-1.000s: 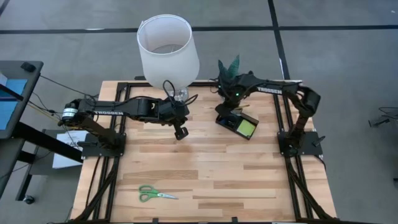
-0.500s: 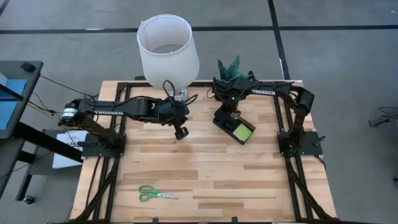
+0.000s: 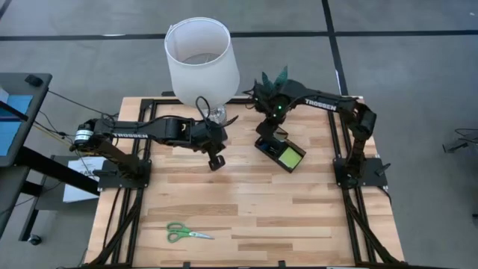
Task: Pick and place office supplies into organizer
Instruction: Put the green scissors into the black organizer, then return to Home Position
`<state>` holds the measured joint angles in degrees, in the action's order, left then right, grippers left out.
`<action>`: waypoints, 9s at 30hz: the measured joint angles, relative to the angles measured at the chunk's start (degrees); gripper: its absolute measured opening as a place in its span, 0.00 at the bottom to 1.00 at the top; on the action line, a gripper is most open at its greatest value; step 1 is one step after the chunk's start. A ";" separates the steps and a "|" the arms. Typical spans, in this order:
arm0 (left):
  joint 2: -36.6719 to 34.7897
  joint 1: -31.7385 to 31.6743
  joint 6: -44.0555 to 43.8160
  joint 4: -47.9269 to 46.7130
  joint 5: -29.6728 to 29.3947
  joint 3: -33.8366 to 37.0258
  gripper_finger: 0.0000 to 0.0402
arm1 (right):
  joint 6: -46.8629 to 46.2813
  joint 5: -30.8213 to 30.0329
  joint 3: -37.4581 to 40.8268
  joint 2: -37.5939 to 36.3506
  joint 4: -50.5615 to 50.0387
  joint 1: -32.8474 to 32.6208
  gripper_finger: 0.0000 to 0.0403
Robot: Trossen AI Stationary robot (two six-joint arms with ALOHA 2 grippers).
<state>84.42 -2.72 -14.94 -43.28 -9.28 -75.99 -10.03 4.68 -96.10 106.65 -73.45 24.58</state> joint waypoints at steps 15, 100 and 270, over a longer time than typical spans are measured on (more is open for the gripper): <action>-1.86 18.42 -23.66 -46.47 19.52 0.00 0.00 | 4.03 4.29 -29.76 -4.97 -12.98 -19.07 0.12; 17.55 -2.92 103.84 31.84 -58.70 -16.36 0.02 | 5.34 -9.14 -32.30 -21.70 1.86 -42.97 0.12; -22.63 -8.61 31.03 -11.22 0.86 -29.11 0.44 | 6.45 -1.05 74.12 -106.48 60.53 -36.96 0.12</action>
<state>61.79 -11.33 16.08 -54.50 -8.42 -105.10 -3.58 3.63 -21.97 0.17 -12.92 -12.38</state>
